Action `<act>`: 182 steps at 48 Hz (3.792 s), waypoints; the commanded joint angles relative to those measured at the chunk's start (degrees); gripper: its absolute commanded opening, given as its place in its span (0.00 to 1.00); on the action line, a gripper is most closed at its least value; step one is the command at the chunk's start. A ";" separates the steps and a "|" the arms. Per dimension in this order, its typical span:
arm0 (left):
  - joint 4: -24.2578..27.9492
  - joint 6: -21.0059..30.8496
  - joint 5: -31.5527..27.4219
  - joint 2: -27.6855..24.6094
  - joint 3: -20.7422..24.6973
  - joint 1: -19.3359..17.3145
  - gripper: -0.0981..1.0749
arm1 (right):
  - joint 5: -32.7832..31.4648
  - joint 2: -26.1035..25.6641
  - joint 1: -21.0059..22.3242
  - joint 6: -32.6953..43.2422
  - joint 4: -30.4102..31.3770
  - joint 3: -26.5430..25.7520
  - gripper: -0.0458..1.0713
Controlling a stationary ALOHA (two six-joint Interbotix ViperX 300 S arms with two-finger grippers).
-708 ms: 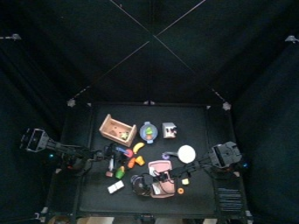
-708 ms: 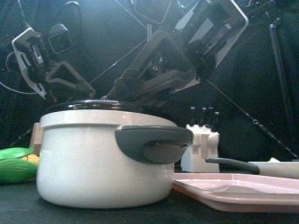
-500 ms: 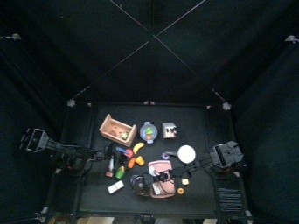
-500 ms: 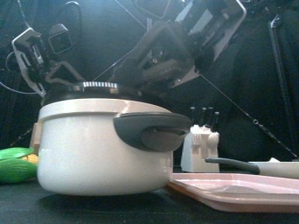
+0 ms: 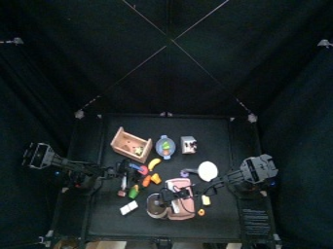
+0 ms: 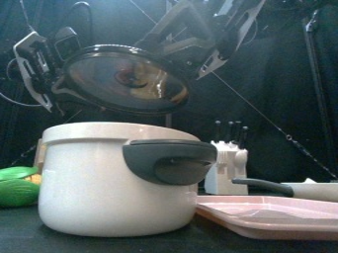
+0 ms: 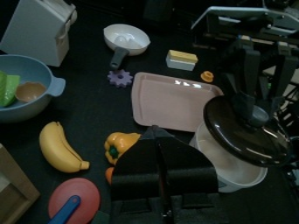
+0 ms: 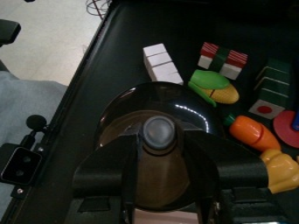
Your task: Place pot lid on pan
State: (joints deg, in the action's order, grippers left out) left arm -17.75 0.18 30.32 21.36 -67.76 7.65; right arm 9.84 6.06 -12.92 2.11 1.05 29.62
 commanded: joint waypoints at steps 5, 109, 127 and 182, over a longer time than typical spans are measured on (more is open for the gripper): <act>0.09 0.00 0.44 0.09 0.53 0.09 0.06 | 0.44 -7.82 1.23 0.00 -0.44 3.43 0.65; 0.18 0.09 0.00 0.09 0.35 0.18 0.06 | -16.35 -50.63 26.54 0.26 -23.64 36.12 0.66; 0.09 0.09 0.00 0.00 0.35 0.18 0.06 | -31.55 -57.57 35.60 0.53 -18.72 31.55 0.66; 0.09 0.09 0.00 0.09 0.35 0.18 0.06 | -36.39 -58.27 17.40 65.48 31.20 38.85 0.67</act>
State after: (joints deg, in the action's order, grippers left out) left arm -17.67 0.18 30.15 21.45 -68.12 7.73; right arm -25.93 -52.91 6.15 65.21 30.15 69.17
